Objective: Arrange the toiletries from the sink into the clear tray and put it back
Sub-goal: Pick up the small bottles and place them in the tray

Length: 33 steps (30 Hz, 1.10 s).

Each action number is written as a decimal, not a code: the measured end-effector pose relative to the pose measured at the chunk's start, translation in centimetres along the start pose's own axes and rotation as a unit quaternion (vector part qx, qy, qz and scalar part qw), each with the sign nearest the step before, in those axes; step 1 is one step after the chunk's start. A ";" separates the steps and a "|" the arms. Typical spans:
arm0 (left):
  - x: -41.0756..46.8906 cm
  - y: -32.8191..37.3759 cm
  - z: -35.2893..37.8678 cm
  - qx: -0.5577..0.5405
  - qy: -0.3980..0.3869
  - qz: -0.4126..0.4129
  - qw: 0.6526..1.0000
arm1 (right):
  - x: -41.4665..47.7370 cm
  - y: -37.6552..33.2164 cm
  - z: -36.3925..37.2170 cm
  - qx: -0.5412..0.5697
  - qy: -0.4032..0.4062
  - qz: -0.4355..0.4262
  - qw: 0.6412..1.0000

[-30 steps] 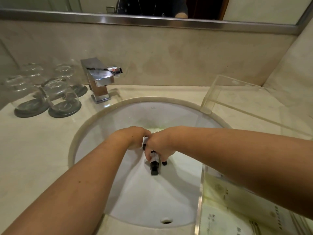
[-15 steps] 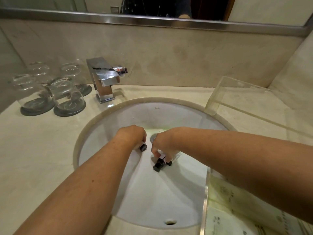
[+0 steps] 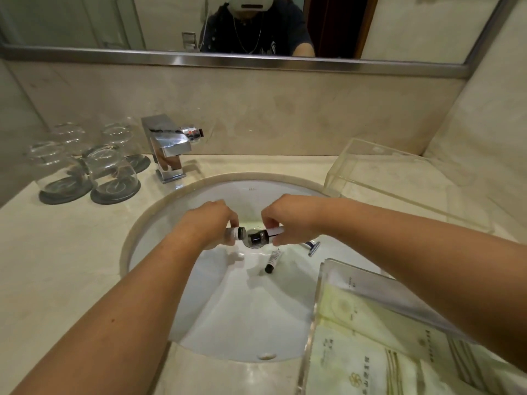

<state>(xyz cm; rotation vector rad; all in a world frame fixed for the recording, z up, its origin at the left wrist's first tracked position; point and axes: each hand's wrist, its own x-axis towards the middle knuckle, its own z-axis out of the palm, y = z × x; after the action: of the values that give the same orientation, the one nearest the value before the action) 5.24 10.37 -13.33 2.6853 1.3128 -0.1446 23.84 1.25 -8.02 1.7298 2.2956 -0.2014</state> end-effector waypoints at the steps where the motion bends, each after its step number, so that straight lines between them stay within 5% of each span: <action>1: -0.5 0.2 -0.3 -0.004 0.012 0.012 1.000 | -1.1 0.1 -0.3 0.014 0.017 0.010 1.000; 10: -7.1 4.2 -3.2 -0.126 0.152 0.100 0.975 | -12.3 -0.9 -1.8 0.166 0.208 0.069 0.961; 16: -12.0 7.8 -3.8 -0.224 0.149 0.165 0.949 | -20.7 -3.1 -0.8 0.230 0.257 0.088 0.934; 33: -19.8 13.4 -3.0 -0.181 0.052 0.292 0.938 | -32.7 -7.2 4.4 0.227 0.212 0.156 0.938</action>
<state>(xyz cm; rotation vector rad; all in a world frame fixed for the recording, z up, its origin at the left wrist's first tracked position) 3.78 -12.60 -6.13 2.6392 0.4456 0.2828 25.88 -32.09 -3.16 2.5633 2.3328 -0.3454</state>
